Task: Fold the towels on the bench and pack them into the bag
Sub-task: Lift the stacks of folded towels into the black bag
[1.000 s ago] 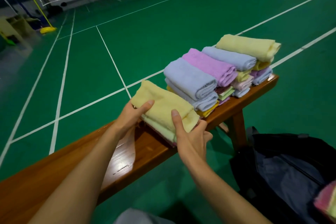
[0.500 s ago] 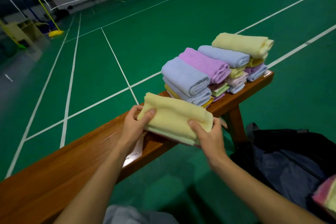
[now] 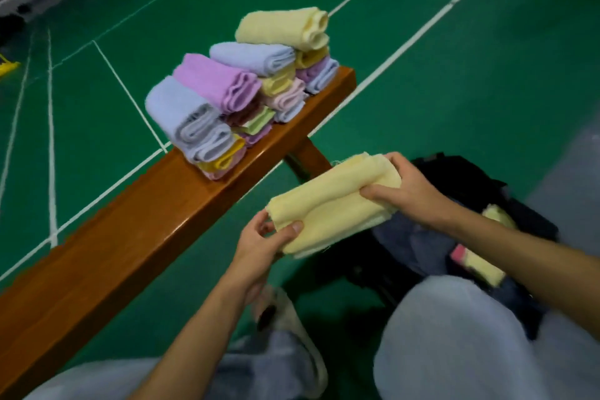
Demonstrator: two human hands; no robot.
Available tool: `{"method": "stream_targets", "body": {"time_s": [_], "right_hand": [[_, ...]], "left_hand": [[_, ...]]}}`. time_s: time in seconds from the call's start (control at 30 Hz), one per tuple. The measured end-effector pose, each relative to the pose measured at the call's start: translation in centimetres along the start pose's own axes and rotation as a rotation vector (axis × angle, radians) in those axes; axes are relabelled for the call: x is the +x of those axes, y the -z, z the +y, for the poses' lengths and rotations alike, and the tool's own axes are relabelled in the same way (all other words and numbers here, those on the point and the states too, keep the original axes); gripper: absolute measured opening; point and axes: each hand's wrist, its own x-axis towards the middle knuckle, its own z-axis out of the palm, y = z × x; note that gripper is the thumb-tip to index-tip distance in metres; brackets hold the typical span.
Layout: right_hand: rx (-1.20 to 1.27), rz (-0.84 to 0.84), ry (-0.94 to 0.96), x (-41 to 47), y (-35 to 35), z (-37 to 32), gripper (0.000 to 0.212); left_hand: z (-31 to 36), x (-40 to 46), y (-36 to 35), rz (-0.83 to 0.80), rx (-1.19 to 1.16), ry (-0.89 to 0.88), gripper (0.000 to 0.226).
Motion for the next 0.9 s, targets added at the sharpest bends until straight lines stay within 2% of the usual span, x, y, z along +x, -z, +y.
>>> {"method": "stream_targets", "body": {"time_s": [0.17, 0.3, 0.37, 0.47, 0.53, 0.63, 0.7, 0.77, 0.83, 0.9], "right_hand": [[-0.056, 0.023, -0.13, 1.9, 5.6, 9.5, 0.065], [-0.074, 0.041, -0.22, 4.0, 8.1, 17.2, 0.053], [-0.095, 0.04, -0.25, 5.4, 9.4, 20.3, 0.049], [-0.183, 0.013, -0.299, 7.9, 11.8, 24.0, 0.048], [-0.274, 0.01, -0.276, 9.5, 13.8, 25.4, 0.046], [-0.465, 0.06, -0.203, 11.5, 17.6, 26.5, 0.039], [-0.756, -0.008, -0.215, 12.3, 20.4, 27.3, 0.05], [-1.069, -0.121, -0.316, 12.5, 21.9, 27.6, 0.06], [-1.23, -0.132, -0.399, 11.8, 21.8, 27.7, 0.045], [-1.284, -0.044, -0.366, 10.9, 21.0, 27.4, 0.041]], "left_hand": [[-7.2, 4.5, -8.0, -0.023, -0.018, 0.153, 0.066], [-13.3, 8.1, -12.6, -0.095, -0.041, 0.311, 0.051], [-16.2, 10.2, -14.6, -0.097, -0.064, 0.36, 0.061], [-19.9, 12.9, -18.3, -0.098, -0.12, 0.412, 0.092], [-21.8, 14.6, -21.2, -0.096, -0.161, 0.45, 0.098], [-24.4, 16.8, -25.9, -0.154, -0.189, 0.44, 0.073], [-26.2, 17.9, -29.5, -0.22, -0.03, 0.394, 0.06], [-27.8, 18.7, -32.8, -0.304, 0.223, 0.3, 0.065], [-28.7, 19.2, -34.3, -0.341, 0.421, 0.25, 0.075], [-28.6, 19.3, -34.2, -0.385, 0.536, 0.22, 0.08]]}}
